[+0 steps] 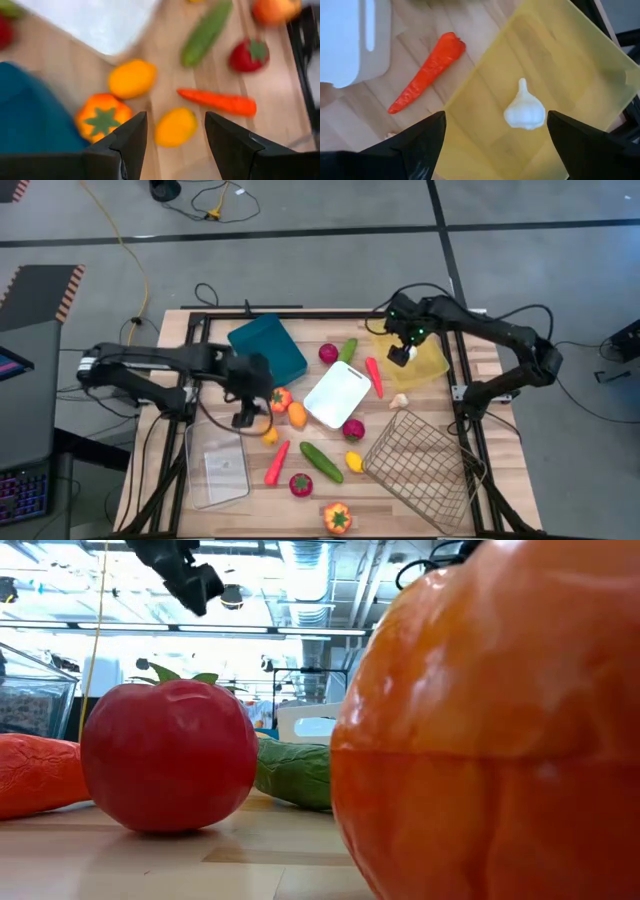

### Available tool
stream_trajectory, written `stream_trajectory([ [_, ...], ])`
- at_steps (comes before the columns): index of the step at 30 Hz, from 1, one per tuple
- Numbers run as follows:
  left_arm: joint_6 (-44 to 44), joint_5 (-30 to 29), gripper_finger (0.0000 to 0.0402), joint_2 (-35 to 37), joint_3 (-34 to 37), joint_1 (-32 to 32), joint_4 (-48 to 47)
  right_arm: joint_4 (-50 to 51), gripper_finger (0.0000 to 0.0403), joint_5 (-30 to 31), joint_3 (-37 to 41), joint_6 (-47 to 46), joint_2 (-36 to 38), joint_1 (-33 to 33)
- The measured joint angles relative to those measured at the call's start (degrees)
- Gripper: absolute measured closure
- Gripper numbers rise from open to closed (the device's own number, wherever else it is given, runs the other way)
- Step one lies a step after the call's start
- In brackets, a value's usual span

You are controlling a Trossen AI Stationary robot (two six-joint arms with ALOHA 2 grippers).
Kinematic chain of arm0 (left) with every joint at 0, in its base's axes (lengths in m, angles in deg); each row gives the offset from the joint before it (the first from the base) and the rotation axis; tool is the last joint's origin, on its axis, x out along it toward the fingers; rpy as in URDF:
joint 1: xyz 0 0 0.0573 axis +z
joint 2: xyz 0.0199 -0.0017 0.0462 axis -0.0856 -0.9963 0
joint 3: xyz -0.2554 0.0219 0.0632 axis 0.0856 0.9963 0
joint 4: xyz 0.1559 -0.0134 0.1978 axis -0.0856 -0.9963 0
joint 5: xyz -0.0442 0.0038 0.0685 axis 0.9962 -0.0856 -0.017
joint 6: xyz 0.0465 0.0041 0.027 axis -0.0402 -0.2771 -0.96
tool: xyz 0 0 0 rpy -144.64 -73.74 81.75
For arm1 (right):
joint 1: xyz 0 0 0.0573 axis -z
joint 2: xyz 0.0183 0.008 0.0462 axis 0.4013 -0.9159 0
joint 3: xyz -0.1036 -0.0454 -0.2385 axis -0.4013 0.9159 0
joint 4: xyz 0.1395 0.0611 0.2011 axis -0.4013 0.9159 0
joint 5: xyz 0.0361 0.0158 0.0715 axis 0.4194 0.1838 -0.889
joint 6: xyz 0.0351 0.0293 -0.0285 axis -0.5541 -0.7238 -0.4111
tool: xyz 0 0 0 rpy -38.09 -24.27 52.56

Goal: Sort produce into baskets
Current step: Put the top left yellow lemon into the blue bin

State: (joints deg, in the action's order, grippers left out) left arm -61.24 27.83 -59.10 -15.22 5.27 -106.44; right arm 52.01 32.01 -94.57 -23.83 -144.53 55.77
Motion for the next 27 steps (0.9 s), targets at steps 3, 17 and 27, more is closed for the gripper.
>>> stream_trajectory([
  [3, -3.15, 0.21, 0.0215, -3.95, 0.0, -2.02, -2.22, 0.0, 0.0029, 0.0, 0.0, -0.04, 0.0, -1.42],
  [17, -16.08, -1.37, 0.0215, -18.55, 0.0, -10.26, -5.24, -0.09, 0.0029, -0.02, 0.0, -0.07, 0.0, -4.41],
  [27, -15.05, -7.35, 0.0215, -24.71, -0.02, -11.45, -5.07, -0.07, 0.0029, -0.02, 0.0, -0.07, 0.0, -4.39],
])
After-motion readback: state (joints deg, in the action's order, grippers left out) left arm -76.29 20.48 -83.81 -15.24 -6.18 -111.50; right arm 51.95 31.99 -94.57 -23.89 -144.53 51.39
